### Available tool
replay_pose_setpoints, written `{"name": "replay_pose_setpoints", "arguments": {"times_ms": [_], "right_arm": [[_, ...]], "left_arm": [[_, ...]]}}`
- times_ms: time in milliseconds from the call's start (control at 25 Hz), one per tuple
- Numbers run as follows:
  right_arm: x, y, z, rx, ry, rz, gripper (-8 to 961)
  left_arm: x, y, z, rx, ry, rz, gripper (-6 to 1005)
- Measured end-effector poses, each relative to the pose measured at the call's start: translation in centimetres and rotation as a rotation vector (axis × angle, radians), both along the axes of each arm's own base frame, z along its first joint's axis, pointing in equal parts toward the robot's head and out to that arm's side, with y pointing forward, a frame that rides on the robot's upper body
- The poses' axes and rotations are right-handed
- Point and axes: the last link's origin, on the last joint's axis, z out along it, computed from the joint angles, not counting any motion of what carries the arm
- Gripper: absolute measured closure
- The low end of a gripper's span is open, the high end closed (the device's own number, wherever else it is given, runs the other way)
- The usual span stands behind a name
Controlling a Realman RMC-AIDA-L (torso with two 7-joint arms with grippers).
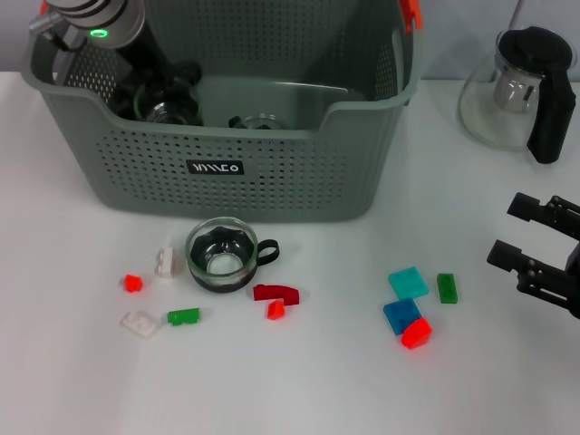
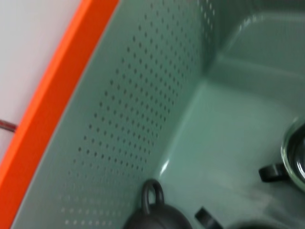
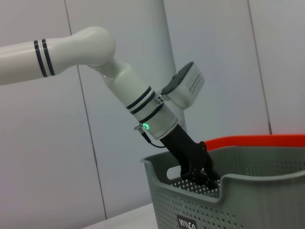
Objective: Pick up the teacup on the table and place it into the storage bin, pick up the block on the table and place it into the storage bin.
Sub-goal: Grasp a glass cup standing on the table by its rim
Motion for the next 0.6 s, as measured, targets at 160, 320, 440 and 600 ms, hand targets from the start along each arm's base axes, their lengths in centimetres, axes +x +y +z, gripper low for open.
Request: {"name": "replay_pose_setpoints", "arguments": {"times_ms": [160,320,440,600], "right_arm": [[0.0,0.0,0.1,0.003,0.0,0.0,193],[0.0,0.0,0.1,0.004,0.001,0.0,193],[0.0,0.1,0.2,0.005,-0.001,0.001,193],[0.0,0.1,0.2,0.004,0.0,0.004,193]], "left_arm": [[1.1,-0.6,0.5,0.017,-0.051,-0.036,822],[2.9,-1.7,1.7,-0.005,-0.142,-0.026,649],[4.6,-2.7,3.3,-0.011,-0.284,-0.051,527],[6.8,-5.2,6.8,-0.011,-0.632,-0.139,369]]}}
